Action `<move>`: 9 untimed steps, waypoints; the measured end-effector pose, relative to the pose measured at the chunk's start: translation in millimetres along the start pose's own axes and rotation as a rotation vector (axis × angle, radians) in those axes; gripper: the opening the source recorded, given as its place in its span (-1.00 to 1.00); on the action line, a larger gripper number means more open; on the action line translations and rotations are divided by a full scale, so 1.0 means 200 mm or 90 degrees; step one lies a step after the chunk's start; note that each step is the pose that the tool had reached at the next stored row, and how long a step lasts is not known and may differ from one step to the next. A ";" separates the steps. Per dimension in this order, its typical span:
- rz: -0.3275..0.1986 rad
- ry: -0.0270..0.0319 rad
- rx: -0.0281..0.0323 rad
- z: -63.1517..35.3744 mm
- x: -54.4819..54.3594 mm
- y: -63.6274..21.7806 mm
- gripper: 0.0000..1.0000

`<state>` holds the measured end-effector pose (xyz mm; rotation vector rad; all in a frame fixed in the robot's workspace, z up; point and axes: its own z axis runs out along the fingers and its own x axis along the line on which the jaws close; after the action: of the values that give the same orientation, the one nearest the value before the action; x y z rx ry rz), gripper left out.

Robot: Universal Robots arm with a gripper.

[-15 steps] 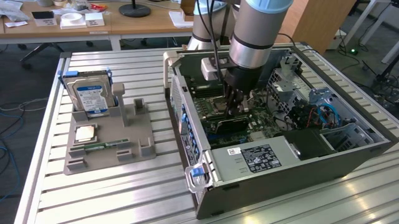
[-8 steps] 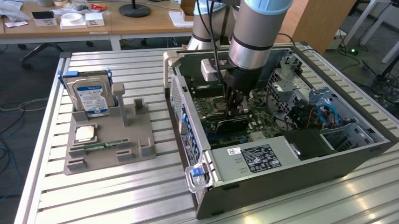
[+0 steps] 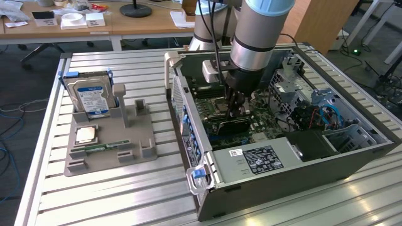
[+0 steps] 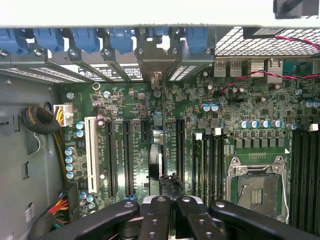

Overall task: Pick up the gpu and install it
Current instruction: 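Press down on the gpu until it lock into place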

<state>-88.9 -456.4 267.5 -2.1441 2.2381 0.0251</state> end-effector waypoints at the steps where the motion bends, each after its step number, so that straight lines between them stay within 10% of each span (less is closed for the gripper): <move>1: 0.000 -0.0002 0.0001 0.004 0.00 0.000 -0.79; 9: 0.000 -0.0001 0.0000 0.010 0.00 0.005 -0.79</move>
<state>-89.8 -456.4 265.4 -2.1437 2.2383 0.0251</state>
